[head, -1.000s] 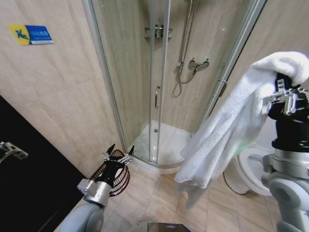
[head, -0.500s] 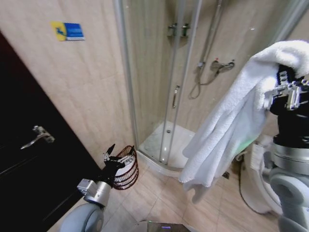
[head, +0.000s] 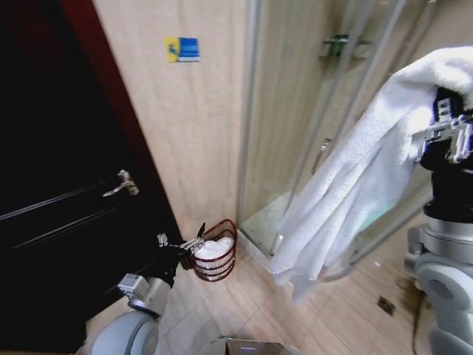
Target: Discard the used towel into the hamper.
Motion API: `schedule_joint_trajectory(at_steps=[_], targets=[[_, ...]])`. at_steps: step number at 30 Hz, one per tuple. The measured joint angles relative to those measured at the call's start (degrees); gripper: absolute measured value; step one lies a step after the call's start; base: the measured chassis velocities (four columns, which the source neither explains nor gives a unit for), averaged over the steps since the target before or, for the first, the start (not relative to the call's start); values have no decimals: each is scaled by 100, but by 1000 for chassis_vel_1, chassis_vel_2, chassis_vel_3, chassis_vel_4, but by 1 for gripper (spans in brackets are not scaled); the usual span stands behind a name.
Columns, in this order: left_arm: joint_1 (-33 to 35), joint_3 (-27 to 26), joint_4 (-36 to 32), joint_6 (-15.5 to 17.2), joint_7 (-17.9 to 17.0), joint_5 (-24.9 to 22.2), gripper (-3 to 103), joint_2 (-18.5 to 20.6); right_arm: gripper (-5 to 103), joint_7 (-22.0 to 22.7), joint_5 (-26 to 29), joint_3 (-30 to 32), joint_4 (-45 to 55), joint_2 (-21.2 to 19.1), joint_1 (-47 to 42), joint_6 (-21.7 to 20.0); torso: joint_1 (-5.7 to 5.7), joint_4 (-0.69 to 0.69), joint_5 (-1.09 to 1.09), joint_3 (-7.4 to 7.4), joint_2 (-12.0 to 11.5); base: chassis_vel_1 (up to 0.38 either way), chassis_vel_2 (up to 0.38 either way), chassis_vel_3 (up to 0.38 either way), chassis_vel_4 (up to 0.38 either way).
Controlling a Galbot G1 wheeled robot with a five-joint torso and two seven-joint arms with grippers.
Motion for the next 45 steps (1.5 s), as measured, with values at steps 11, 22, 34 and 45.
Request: schedule_joint_trajectory(at_steps=[11,22,34,45], targets=[[0,0,0,0,0,0,100,0,12,50,10,-36,0,-49,84,-16,5,0,-1,5,9,121,126,123,123],[0,0,0,0,0,0,100,0,12,52,-85,-141,0,-65,124,-37,7,-1,0,8,13,112,118,116,118],[0,0,0,0,0,0,100,0,12,105,-83,-101,0,-133,168,-67,8,1,0,9,17,116,107,110,109],[0,0,0,0,0,0,100,0,12,107,-167,-98,0,-25,188,-208,9,-1,0,10,18,11,10,12,14]])
